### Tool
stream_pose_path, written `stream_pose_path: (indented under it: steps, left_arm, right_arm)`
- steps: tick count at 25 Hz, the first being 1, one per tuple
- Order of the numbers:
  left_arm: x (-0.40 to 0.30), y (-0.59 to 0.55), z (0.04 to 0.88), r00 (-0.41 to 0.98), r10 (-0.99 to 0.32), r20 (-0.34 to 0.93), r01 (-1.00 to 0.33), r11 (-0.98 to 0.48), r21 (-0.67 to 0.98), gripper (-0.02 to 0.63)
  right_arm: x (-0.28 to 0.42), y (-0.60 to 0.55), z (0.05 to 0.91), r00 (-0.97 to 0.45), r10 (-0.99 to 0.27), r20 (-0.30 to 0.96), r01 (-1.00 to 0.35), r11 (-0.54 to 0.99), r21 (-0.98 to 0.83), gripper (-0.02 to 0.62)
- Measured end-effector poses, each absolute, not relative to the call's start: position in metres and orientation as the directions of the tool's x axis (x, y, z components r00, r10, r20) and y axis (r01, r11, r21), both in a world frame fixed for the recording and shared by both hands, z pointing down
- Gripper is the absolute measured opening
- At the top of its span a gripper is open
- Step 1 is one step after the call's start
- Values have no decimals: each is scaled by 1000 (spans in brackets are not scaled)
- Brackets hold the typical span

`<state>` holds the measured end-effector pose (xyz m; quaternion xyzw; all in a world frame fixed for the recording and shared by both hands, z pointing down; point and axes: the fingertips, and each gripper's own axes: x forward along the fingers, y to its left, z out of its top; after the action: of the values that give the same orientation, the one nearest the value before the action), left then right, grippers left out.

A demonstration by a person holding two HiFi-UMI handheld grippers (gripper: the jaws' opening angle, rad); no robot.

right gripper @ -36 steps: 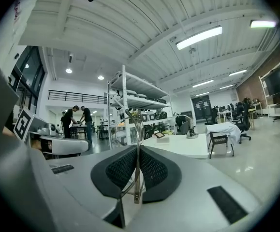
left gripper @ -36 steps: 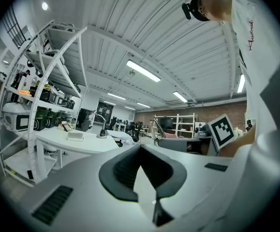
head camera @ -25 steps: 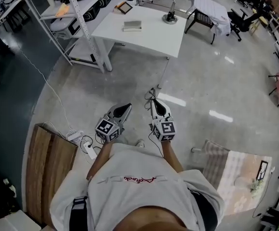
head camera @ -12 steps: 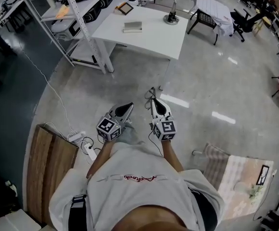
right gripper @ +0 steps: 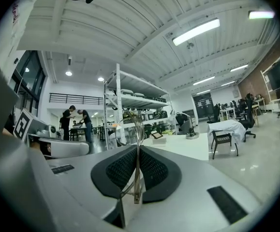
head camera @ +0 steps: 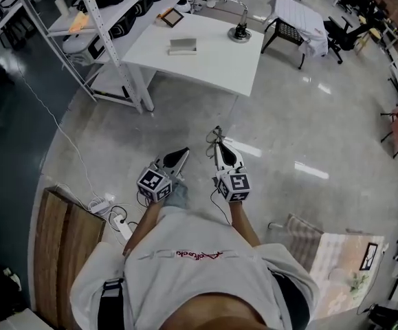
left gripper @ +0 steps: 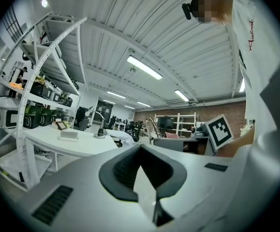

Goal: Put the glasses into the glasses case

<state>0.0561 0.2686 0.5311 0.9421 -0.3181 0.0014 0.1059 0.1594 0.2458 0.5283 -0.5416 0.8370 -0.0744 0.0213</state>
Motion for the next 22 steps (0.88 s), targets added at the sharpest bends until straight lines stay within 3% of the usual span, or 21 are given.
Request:
stream_pose_path:
  steps: [22]
  left_arm:
    - [-15,29,499,798,-602,6,-594,-785,175,20]
  right_arm:
    - [88,6,490,-420,-907,26,-906,417,-71,35]
